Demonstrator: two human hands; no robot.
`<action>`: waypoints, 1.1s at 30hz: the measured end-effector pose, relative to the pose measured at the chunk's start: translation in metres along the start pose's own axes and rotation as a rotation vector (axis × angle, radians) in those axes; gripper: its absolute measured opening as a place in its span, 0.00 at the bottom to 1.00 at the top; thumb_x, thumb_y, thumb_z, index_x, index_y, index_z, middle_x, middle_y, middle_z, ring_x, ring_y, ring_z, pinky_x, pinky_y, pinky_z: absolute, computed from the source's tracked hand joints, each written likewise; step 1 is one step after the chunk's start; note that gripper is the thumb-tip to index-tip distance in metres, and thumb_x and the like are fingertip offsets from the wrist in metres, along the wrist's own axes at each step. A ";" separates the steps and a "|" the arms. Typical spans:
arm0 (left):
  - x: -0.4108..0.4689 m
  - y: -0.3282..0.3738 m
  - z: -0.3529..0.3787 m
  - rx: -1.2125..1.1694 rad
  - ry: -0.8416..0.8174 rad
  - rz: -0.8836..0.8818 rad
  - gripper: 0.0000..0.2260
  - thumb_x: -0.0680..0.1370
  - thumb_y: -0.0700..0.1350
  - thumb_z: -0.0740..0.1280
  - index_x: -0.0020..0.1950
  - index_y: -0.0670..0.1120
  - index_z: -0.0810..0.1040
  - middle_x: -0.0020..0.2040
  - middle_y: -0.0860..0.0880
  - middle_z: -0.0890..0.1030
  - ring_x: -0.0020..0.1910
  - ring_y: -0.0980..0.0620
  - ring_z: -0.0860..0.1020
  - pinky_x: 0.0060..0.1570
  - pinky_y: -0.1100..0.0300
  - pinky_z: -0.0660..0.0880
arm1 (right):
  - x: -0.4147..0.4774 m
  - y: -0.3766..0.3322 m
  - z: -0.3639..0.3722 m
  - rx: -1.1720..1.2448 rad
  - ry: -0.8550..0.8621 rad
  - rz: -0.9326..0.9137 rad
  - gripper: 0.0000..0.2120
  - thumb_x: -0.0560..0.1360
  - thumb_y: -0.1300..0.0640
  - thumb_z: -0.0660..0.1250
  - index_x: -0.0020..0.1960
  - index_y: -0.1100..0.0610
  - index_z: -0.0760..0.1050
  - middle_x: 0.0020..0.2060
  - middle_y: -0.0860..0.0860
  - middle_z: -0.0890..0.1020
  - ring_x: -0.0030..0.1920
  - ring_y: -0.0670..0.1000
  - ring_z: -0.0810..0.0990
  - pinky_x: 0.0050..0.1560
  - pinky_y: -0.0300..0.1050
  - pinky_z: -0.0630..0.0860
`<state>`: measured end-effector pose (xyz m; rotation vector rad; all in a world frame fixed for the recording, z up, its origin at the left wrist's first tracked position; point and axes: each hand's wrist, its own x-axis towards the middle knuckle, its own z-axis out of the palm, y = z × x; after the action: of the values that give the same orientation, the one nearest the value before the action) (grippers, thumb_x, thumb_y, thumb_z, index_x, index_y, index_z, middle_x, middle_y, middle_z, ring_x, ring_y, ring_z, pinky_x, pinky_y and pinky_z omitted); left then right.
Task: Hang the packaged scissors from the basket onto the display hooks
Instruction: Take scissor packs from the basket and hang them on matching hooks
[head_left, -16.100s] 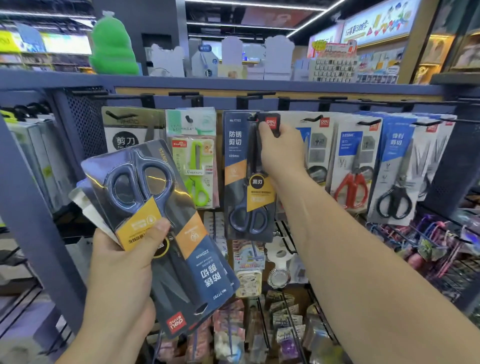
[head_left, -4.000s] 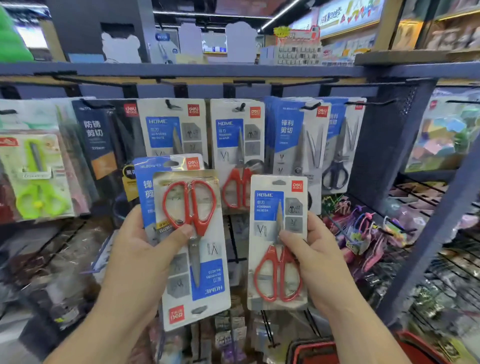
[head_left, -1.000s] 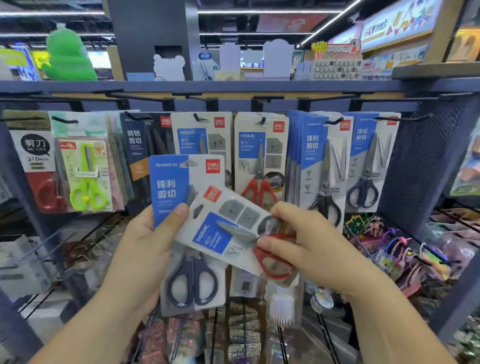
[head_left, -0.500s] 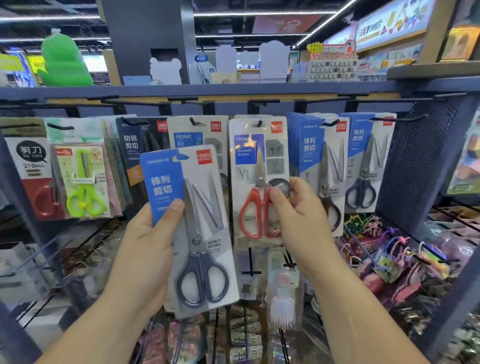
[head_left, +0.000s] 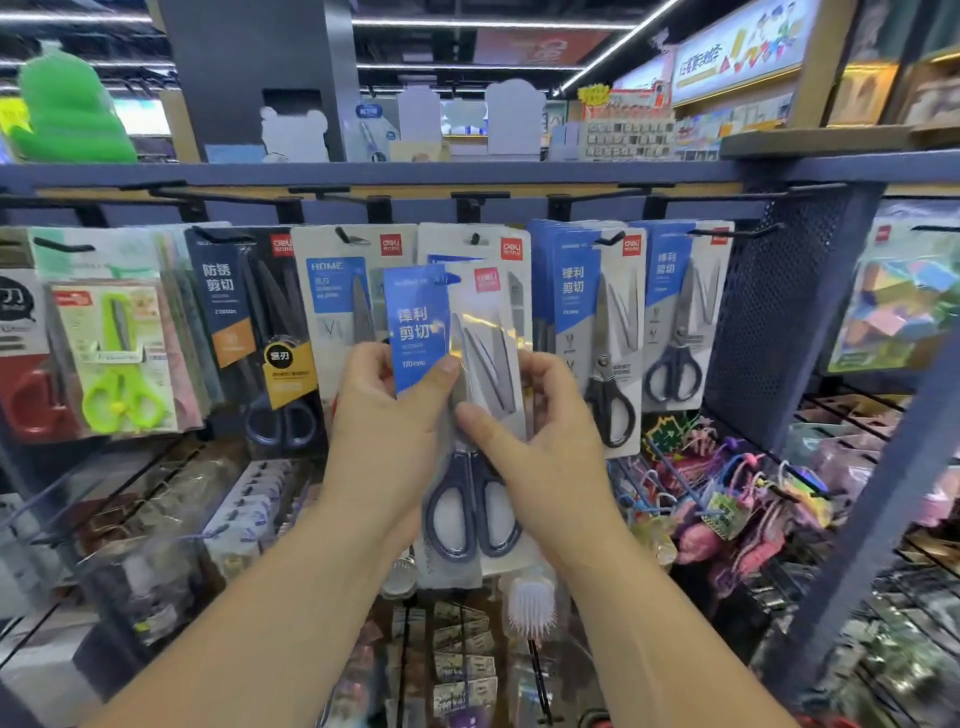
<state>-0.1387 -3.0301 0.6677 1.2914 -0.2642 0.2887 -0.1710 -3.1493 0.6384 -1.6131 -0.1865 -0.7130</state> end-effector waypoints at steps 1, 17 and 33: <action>0.001 -0.002 0.000 -0.002 0.027 -0.033 0.09 0.81 0.41 0.73 0.54 0.48 0.73 0.42 0.55 0.85 0.43 0.57 0.84 0.47 0.55 0.82 | 0.000 0.001 0.000 0.014 0.014 0.009 0.15 0.76 0.60 0.77 0.57 0.50 0.76 0.52 0.47 0.85 0.50 0.44 0.85 0.52 0.42 0.82; 0.024 -0.012 -0.025 0.110 -0.062 -0.028 0.10 0.86 0.50 0.60 0.48 0.55 0.78 0.44 0.42 0.84 0.45 0.33 0.83 0.43 0.31 0.82 | -0.004 -0.004 -0.016 0.144 0.288 0.151 0.11 0.85 0.60 0.62 0.60 0.47 0.78 0.59 0.52 0.86 0.63 0.58 0.83 0.69 0.69 0.74; 0.028 -0.007 -0.011 0.043 -0.172 -0.149 0.10 0.85 0.46 0.66 0.47 0.47 0.83 0.43 0.44 0.88 0.46 0.43 0.87 0.51 0.38 0.84 | -0.024 -0.029 -0.028 -0.013 0.359 0.116 0.08 0.85 0.60 0.64 0.59 0.53 0.80 0.53 0.51 0.88 0.56 0.55 0.86 0.61 0.59 0.82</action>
<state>-0.1095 -3.0192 0.6686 1.3728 -0.3072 0.0567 -0.2143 -3.1633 0.6494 -1.4674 0.1716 -0.8999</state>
